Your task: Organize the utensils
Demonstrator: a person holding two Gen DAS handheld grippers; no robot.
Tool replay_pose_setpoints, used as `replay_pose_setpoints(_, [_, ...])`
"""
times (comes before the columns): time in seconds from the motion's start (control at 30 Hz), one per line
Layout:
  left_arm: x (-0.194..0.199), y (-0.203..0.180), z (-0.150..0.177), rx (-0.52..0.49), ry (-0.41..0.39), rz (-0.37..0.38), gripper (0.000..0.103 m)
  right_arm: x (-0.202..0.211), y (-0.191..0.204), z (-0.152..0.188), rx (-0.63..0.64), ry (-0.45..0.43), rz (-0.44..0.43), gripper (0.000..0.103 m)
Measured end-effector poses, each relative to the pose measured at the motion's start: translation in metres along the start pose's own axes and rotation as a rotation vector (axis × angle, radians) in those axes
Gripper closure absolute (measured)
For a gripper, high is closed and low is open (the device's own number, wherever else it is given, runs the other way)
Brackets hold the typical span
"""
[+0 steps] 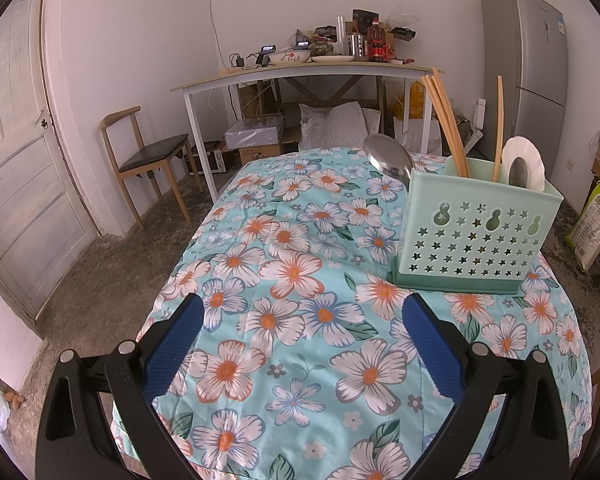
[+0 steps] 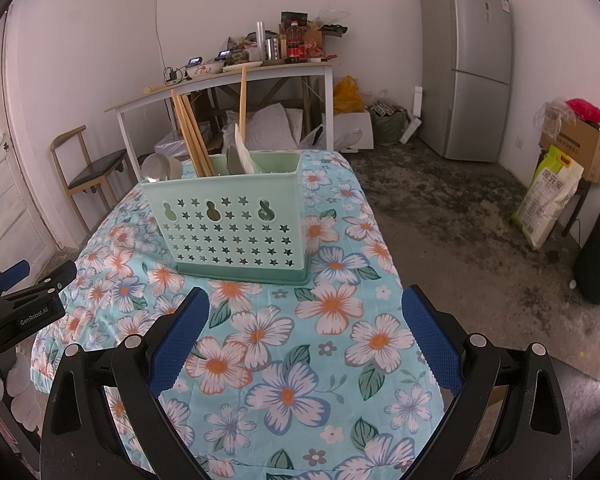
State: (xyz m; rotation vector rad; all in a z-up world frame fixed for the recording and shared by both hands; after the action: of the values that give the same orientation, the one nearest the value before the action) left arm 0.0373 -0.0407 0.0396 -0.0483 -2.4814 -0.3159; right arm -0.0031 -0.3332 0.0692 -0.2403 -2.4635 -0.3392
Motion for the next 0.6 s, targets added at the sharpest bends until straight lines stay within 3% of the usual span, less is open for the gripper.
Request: replay_pose_setpoints(0.6, [-0.0013,0.0015,0.0025,0.004,0.008,0.002,0.006,0.0002,0.0000,-0.0002,0.000,-0.001,0.000,0.010])
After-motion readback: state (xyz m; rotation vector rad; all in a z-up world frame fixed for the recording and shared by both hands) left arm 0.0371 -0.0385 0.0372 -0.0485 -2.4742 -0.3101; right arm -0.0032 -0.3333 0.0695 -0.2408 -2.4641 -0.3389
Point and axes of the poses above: each gripper's, at about its wrist camera, not at the fingertips, and x roughly against the way its jaws point, y to its left, z to its underside, the point moved 1 cm from there along -x, roughly the way its jaws point, and after that the axes turned 8 degrees about -x, right-handed, at the moved point
